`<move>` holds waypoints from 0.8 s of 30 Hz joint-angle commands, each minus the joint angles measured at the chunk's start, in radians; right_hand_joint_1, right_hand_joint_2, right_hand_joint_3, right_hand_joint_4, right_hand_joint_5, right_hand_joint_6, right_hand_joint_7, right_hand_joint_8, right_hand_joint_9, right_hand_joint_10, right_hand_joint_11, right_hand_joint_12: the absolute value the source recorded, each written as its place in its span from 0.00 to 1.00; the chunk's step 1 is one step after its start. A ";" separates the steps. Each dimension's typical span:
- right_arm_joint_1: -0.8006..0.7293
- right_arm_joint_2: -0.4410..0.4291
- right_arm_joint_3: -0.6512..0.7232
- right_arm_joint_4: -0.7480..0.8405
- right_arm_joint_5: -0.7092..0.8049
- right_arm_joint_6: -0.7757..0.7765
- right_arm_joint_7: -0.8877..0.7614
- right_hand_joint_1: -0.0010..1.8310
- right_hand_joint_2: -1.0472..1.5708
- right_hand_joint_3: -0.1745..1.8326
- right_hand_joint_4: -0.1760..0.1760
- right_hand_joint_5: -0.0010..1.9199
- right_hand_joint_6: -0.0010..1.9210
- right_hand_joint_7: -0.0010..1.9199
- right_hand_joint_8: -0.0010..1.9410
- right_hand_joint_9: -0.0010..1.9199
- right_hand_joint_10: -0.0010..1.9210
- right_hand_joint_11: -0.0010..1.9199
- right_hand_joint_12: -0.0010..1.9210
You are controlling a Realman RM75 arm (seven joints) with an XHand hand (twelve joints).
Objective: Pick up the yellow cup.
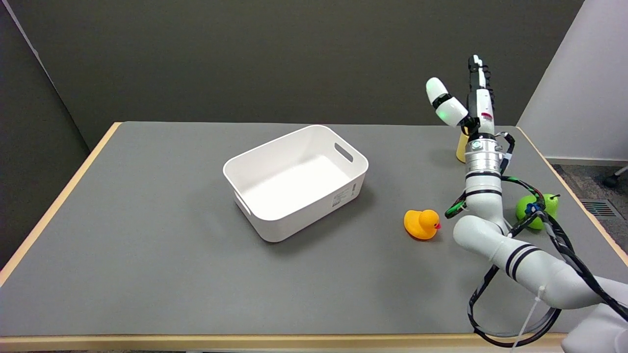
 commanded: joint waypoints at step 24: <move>0.039 -0.050 -0.040 -0.129 0.323 0.105 -0.481 0.30 0.66 0.40 0.00 0.00 0.00 0.00 0.00 0.00 0.00 0.00 0.00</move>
